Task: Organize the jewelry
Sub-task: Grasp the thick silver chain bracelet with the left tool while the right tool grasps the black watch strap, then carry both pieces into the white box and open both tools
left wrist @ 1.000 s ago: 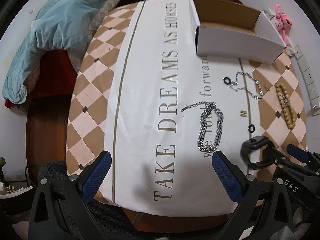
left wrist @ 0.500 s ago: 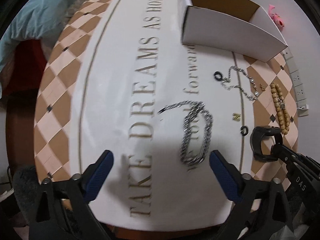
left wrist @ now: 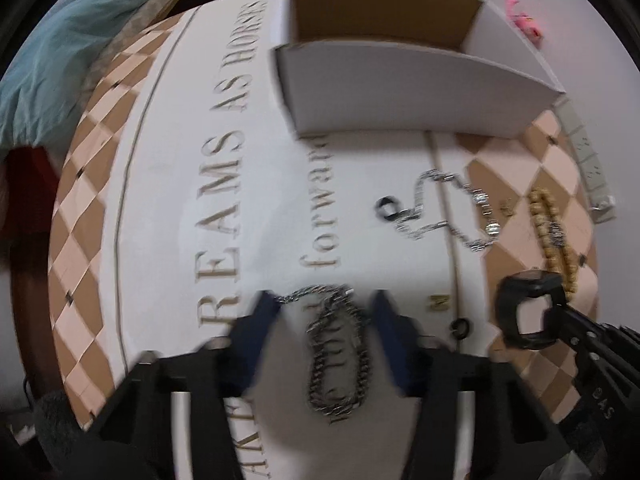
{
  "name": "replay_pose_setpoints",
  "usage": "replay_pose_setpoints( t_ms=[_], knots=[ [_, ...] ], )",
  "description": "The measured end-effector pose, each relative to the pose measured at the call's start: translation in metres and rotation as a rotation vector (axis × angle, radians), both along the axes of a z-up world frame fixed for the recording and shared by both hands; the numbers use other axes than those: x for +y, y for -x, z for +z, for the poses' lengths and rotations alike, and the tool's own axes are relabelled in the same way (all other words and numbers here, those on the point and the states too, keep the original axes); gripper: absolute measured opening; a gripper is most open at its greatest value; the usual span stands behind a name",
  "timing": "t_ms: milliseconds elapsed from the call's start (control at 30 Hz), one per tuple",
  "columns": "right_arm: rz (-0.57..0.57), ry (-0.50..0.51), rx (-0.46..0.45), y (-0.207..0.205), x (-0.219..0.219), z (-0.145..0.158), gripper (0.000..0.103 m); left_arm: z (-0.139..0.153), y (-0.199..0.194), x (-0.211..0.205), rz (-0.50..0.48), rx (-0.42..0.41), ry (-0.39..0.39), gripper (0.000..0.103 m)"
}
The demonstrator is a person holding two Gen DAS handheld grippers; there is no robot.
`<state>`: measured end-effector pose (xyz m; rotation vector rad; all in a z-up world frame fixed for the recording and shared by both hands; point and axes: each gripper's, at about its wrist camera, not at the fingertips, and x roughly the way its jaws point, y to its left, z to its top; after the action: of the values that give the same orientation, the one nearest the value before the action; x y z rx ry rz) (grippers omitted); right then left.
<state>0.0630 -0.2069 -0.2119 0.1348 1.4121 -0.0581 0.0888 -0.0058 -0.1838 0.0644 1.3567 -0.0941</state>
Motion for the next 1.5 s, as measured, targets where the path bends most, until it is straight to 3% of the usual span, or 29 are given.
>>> replay_pose_setpoints(
  t_ms=[33,100,267,567,700,900,1133,1267,1500],
  knots=[
    [-0.001,0.0,0.001,0.0,-0.001,0.0,0.007,0.002,0.001,-0.002,-0.012,-0.003,0.004,0.014],
    [-0.001,-0.001,0.003,0.0,-0.002,0.0,0.007,0.005,0.001,-0.006,-0.021,0.004,0.017,0.007],
    [-0.009,-0.02,-0.01,0.003,-0.004,0.006,0.006,0.016,0.006,0.001,-0.002,-0.011,0.063,0.006],
    [0.023,-0.061,-0.06,0.013,0.007,0.033,0.005,0.068,0.057,0.033,0.025,-0.094,0.146,0.006],
    [0.032,-0.085,-0.089,0.014,0.011,0.049,0.005,0.091,0.049,0.034,0.026,-0.131,0.177,0.006],
    [0.043,-0.154,-0.137,-0.002,0.012,0.083,0.005,0.12,0.014,0.015,0.03,-0.2,0.234,0.006],
    [0.079,-0.178,-0.216,-0.056,0.016,0.123,0.005,0.16,-0.036,0.008,0.019,-0.268,0.305,0.006],
    [0.091,-0.179,-0.213,-0.099,0.017,0.127,0.005,0.159,-0.076,0.007,0.018,-0.249,0.318,0.006],
    [0.102,-0.161,-0.132,-0.163,0.021,0.101,0.005,0.134,-0.133,0.009,0.038,-0.168,0.333,0.006]
  ],
)
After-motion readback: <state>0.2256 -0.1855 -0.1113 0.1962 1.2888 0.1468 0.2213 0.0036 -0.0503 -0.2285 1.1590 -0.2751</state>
